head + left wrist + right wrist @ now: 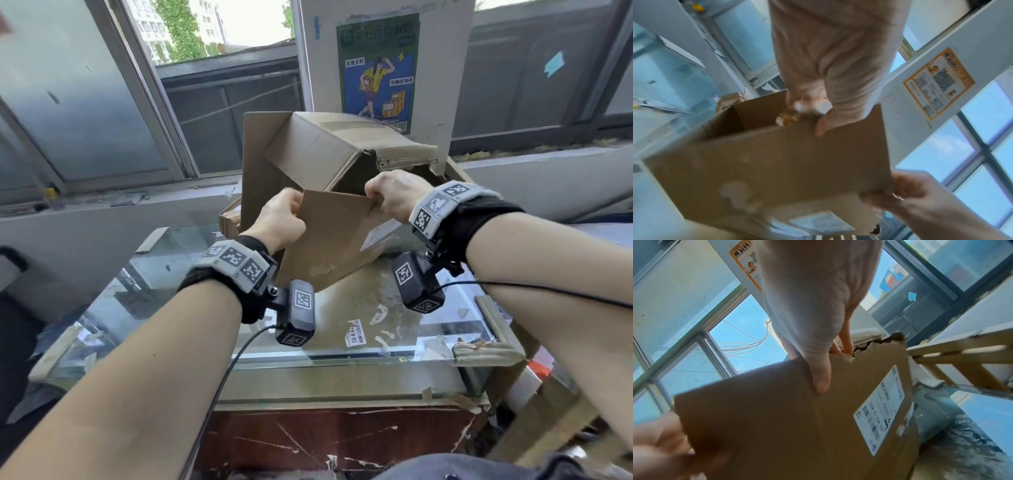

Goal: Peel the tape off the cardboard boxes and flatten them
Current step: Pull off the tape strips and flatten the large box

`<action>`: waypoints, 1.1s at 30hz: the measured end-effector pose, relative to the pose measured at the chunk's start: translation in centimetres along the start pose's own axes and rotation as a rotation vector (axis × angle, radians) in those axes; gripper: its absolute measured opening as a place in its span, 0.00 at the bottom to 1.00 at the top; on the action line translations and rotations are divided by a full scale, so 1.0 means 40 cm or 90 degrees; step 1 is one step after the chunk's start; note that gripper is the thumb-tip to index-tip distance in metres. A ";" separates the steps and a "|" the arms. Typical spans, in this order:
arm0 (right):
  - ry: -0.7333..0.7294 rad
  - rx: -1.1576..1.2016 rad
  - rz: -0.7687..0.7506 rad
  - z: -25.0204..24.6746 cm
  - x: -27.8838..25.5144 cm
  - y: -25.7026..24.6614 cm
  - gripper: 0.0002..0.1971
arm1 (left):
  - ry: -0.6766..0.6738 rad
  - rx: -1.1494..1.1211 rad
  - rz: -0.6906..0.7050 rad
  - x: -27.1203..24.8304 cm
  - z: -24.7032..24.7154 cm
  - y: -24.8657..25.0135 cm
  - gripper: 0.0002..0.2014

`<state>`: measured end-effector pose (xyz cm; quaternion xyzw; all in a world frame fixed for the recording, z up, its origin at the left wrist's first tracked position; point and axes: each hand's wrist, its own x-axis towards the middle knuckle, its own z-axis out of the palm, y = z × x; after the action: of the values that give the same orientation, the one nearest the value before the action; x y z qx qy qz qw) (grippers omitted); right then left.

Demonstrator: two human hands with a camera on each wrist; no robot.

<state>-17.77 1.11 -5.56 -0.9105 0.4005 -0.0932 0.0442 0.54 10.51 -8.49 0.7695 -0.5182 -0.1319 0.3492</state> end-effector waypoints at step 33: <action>0.363 -0.015 0.317 -0.022 -0.052 0.231 0.21 | 0.319 0.220 0.357 0.019 0.039 0.025 0.03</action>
<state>-26.00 -3.60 -6.42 -0.7231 0.6068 -0.3247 -0.0587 -0.72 9.00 -8.84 0.6543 -0.6211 0.2490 0.3524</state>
